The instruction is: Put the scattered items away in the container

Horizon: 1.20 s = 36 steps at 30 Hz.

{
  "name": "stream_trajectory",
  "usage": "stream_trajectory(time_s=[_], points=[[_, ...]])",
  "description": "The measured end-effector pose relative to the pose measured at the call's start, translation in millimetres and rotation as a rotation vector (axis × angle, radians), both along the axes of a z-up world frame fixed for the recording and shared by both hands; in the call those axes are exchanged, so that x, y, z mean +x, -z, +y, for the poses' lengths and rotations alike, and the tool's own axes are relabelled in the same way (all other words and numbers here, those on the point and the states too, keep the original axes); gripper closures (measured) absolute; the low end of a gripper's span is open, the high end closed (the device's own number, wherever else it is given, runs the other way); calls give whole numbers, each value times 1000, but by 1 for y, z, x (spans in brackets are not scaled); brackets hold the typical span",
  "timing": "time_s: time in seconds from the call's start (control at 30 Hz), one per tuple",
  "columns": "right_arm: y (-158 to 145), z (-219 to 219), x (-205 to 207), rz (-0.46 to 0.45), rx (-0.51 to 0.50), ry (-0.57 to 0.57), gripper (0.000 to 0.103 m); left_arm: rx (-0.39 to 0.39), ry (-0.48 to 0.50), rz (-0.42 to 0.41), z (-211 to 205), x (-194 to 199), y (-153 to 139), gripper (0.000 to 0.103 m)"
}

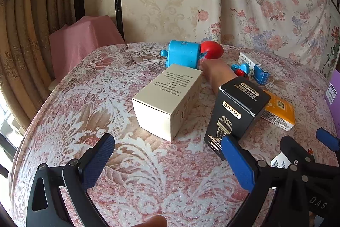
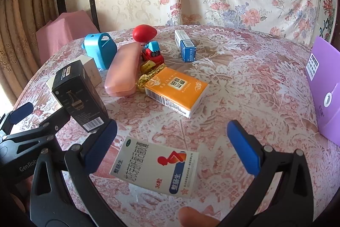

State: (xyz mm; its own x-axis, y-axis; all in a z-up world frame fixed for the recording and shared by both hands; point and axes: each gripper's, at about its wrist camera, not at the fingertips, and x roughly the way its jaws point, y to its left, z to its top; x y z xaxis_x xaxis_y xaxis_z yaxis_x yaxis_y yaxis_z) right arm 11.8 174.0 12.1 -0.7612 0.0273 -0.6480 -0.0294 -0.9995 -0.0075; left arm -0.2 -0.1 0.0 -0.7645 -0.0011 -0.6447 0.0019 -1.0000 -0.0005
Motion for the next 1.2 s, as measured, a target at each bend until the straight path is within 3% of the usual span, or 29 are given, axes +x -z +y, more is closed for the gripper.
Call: stream_trajectory(time_s=[0.23, 1.2], points=[[-1, 0, 3, 5, -7, 1, 0, 21, 3, -4, -1, -2, 0, 2], [-3, 2, 5, 26, 1, 28, 0, -14, -15, 57, 5, 9, -4, 2]])
